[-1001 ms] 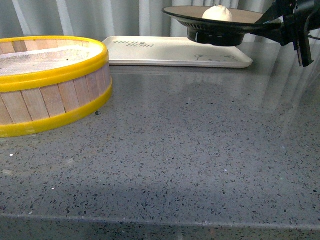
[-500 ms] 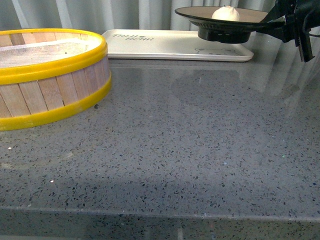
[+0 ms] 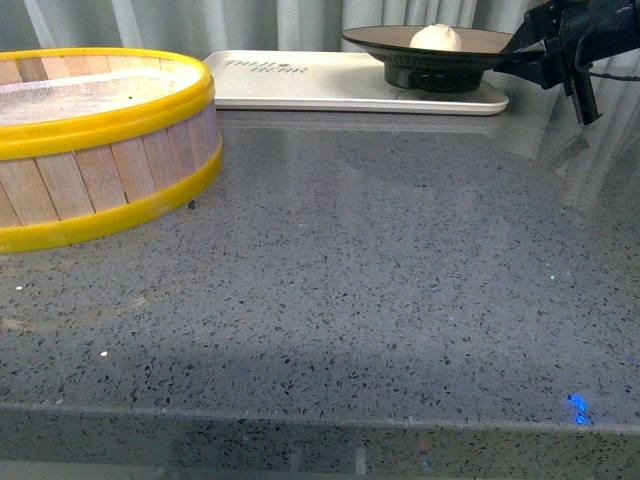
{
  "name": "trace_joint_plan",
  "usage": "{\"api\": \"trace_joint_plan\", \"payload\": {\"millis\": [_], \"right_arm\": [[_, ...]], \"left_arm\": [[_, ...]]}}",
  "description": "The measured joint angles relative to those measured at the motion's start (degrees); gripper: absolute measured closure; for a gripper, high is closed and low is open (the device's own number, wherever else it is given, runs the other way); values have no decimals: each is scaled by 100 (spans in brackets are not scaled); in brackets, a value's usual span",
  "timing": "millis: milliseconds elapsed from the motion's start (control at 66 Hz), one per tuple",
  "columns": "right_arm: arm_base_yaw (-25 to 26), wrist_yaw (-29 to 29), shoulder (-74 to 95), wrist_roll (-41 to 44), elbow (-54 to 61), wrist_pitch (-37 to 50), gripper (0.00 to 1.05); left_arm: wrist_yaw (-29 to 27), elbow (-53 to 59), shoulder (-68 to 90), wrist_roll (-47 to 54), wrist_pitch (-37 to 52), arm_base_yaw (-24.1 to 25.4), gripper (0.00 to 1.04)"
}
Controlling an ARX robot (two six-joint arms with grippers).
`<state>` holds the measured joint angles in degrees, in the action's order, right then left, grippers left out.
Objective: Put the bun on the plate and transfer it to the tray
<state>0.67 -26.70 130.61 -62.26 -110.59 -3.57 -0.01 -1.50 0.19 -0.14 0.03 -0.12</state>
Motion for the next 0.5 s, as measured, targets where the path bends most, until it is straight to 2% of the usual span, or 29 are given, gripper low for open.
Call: {"api": "trace_joint_plan", "payload": {"millis": [500], "right_arm": [[-22,-79,839,144,-1493,-863,102]], "left_arm": [[0,0,0,0,0,0,7]]}}
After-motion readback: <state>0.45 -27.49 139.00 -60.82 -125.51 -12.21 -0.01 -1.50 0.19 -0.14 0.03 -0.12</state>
